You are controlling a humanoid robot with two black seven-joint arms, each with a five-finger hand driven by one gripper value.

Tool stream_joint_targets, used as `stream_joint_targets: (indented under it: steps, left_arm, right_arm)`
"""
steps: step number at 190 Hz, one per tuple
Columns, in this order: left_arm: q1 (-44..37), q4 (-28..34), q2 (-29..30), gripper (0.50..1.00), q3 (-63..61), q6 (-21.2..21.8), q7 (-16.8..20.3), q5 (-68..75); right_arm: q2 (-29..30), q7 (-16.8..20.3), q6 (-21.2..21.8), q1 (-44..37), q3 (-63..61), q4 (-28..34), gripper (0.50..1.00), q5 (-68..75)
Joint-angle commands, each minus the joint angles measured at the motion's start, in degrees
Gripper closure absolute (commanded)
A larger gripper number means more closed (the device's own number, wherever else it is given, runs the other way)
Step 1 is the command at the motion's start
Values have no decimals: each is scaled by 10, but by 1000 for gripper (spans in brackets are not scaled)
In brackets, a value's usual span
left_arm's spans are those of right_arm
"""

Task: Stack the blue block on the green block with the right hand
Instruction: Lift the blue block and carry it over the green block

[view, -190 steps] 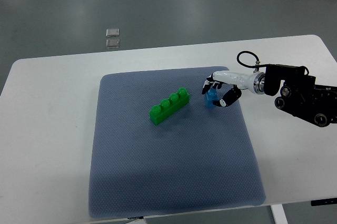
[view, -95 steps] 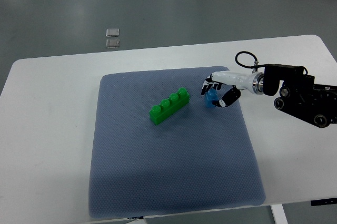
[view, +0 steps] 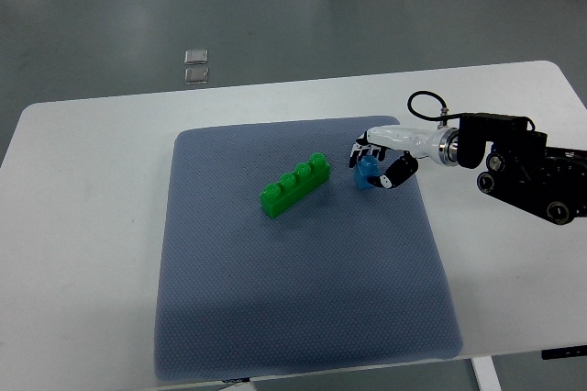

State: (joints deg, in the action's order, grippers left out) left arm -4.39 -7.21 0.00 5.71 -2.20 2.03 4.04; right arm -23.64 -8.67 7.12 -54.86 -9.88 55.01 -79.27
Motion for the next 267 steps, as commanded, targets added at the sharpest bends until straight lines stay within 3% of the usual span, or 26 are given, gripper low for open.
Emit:
stream_joint_targets:
  steps: [1, 43, 132, 182, 230, 267]
  left_arm:
    - [0, 0, 0, 500, 0, 0, 0, 0]
    - [0, 0, 0, 500, 0, 0, 0, 0]
    - [0, 0, 0, 500, 0, 0, 0, 0]
    - [0, 0, 0, 500, 0, 0, 0, 0]
    - [0, 0, 0, 500, 0, 0, 0, 0]
    - [0, 0, 0, 500, 0, 0, 0, 0]
  right_arm:
    - [0, -6, -1, -1, -1, 0, 920, -10]
    - [-2, -18, -2, -4, -2, -1, 920, -11]
    - [10, -108, -38, -66, -4, 8, 920, -30]
    - [54, -119, -64, -84, 19, 7, 920, -104]
    - [53, -154, -92, -108, 67, 5, 920, -137]
    - [55, -156, -104, -108, 72, 0, 920, -153]
